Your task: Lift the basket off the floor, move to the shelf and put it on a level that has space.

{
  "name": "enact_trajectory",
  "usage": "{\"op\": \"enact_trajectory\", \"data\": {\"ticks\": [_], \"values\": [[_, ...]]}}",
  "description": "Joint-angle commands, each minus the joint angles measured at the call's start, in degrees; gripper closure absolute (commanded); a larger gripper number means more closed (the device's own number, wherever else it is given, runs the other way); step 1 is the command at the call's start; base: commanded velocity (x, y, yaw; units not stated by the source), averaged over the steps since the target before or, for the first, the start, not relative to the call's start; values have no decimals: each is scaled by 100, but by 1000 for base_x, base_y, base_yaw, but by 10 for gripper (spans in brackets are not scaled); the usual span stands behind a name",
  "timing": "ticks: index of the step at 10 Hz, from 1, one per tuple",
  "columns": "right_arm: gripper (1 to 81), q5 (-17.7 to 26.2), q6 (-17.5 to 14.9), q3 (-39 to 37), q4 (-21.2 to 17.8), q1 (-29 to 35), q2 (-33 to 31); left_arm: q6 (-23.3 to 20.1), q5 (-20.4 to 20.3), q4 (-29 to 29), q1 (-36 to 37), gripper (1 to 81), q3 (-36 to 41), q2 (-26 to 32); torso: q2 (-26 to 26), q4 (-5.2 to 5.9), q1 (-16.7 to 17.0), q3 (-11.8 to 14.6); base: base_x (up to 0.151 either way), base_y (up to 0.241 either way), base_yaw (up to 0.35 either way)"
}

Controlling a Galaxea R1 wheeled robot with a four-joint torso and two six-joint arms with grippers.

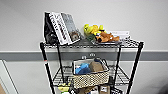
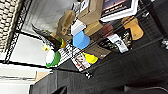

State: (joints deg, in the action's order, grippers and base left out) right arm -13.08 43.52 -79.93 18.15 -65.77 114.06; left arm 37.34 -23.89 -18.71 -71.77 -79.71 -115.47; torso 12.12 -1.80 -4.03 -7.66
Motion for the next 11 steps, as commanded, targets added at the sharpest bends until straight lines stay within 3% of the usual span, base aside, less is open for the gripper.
{"op": "enact_trajectory", "data": {"ticks": [1, 3, 6, 11], "values": [[10, 60, -10, -705, 495, -99, 497, -51, -264, -291, -157, 10, -597, -407, 0, 0, 0, 0, 0, 0, 0], [10, 69, -10, -1120, 681, -389, 859, -51, -520, -317, -465, 10, -1108, -733, 2, 0, 2, 2, 0, 0, 0], [10, 78, -10, -1568, 1006, -776, 1236, -51, -529, -458, -800, 10, -1846, -1295, 2, 0, 2, 2, 0, 0, 0], [10, 69, 7, -2979, 1489, -1356, 2184, -51, -458, -704, -1142, 10, -2704, -2110, 9, 0, 6, 5, 0, 0, 0]]}}
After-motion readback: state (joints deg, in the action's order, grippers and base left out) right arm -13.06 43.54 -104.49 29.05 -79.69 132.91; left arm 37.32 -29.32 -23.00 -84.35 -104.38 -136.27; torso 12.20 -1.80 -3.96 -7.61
